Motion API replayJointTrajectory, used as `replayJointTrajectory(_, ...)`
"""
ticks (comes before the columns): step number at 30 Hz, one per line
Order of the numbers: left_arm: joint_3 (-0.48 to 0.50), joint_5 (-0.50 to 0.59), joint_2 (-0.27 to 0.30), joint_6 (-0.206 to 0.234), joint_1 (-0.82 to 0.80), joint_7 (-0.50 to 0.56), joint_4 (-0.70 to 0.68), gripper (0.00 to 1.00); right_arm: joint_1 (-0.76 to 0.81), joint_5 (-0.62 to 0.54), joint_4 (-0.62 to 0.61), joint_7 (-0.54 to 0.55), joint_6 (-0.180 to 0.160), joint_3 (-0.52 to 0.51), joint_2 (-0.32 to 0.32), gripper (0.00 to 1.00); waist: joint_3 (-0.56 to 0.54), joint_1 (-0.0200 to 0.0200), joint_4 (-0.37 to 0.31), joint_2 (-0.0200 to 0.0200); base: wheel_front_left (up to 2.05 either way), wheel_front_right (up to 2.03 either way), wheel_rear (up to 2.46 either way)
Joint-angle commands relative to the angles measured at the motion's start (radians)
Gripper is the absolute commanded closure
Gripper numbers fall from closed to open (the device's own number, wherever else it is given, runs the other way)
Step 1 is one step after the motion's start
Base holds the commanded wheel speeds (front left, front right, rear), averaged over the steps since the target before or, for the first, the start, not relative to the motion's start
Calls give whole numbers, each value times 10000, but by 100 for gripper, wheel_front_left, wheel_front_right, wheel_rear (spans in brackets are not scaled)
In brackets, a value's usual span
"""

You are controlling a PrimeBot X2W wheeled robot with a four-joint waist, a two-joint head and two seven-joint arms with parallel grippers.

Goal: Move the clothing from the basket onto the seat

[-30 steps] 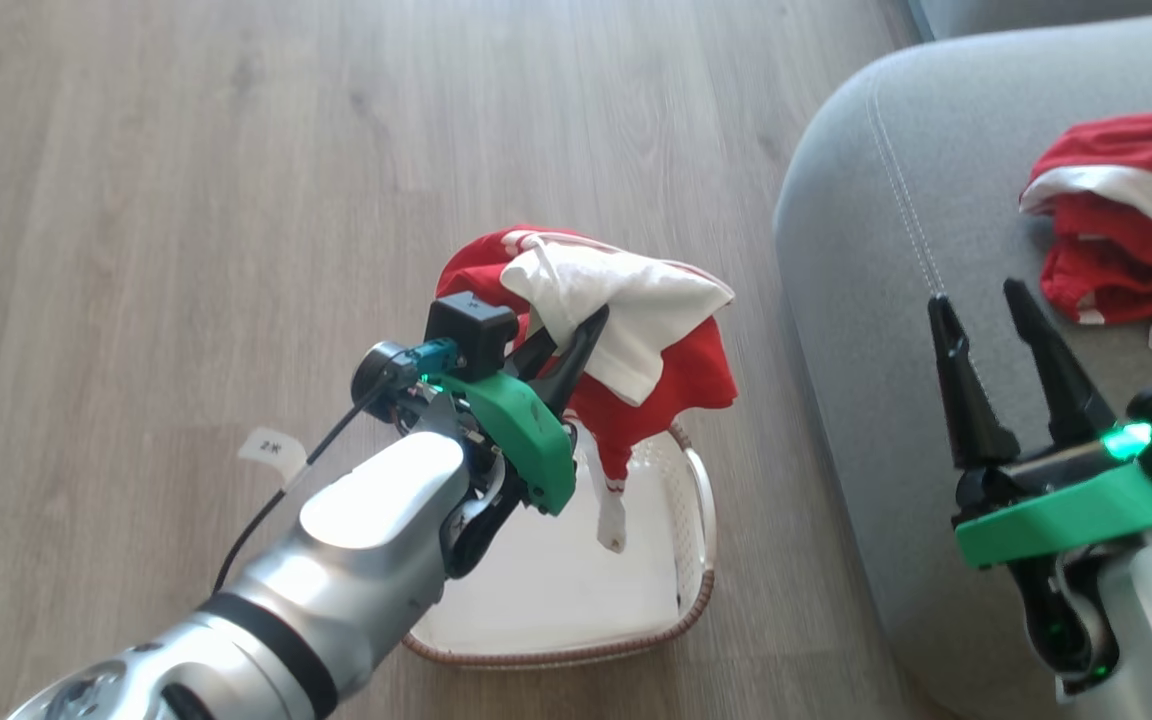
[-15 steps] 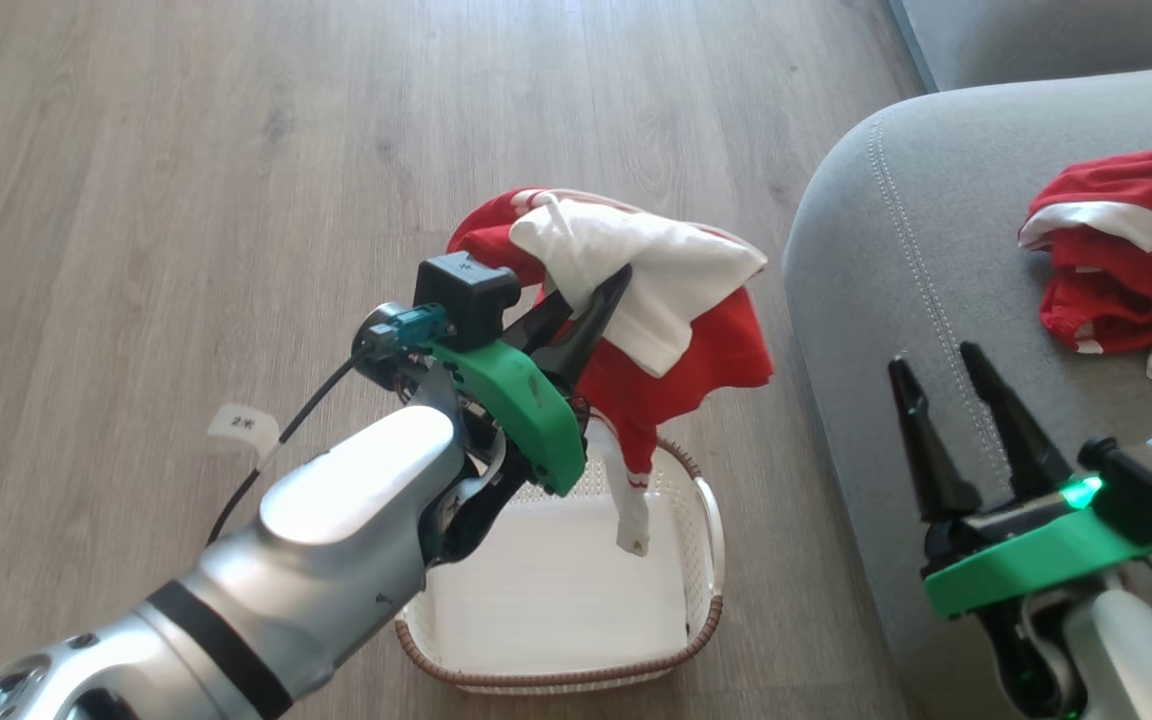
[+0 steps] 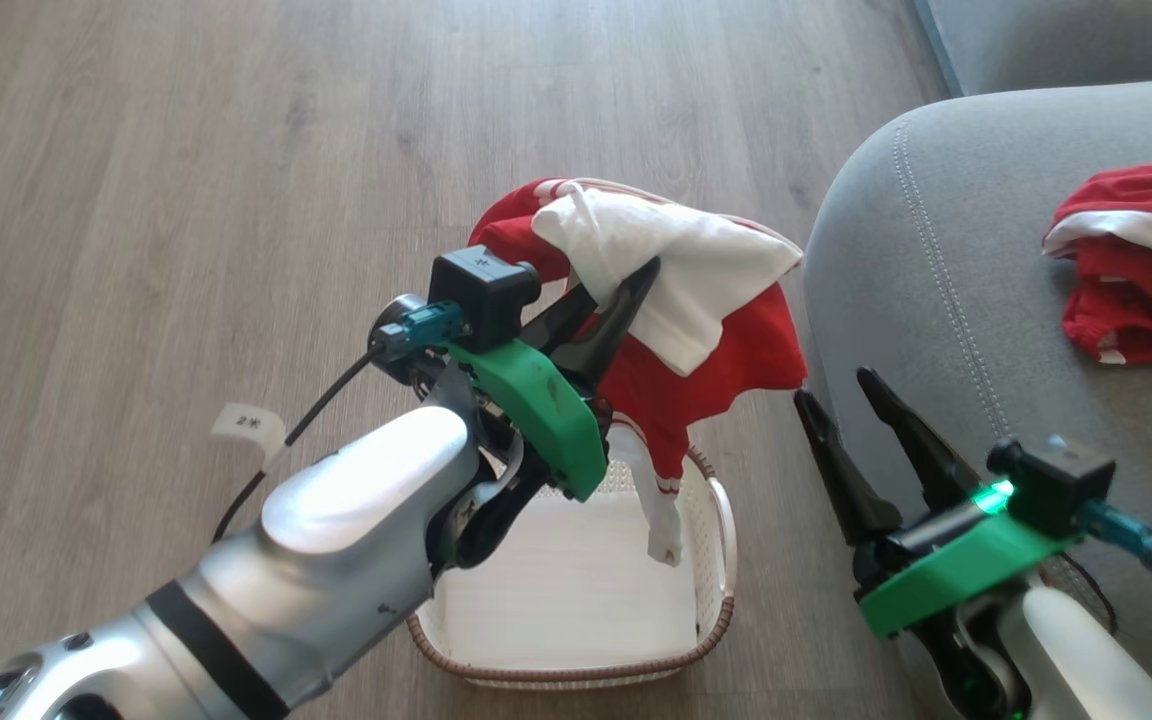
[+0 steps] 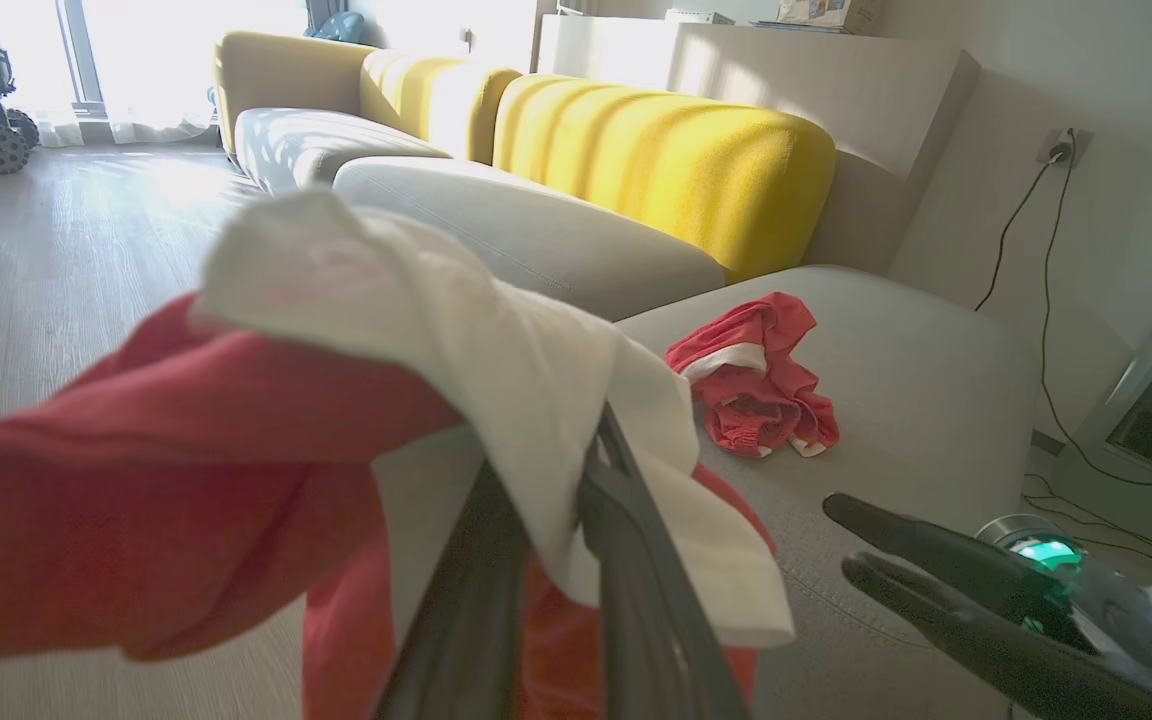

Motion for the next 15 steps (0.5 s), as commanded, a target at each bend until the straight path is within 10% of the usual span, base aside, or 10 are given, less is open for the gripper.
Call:
replayJointTrajectory(1, 362, 21, 175, 10, -643, -1, -271, 100, -503, 156, -262, -51, -4, 207, -173, 0, 6, 1, 25, 0, 0, 0, 0)
replayJointTrajectory(15, 189, 20, -106, -116, -755, 54, -273, 100, -1941, 4224, 935, -51, -4, 2047, -780, 0, 55, 1, 401, 0, 0, 0, 0)
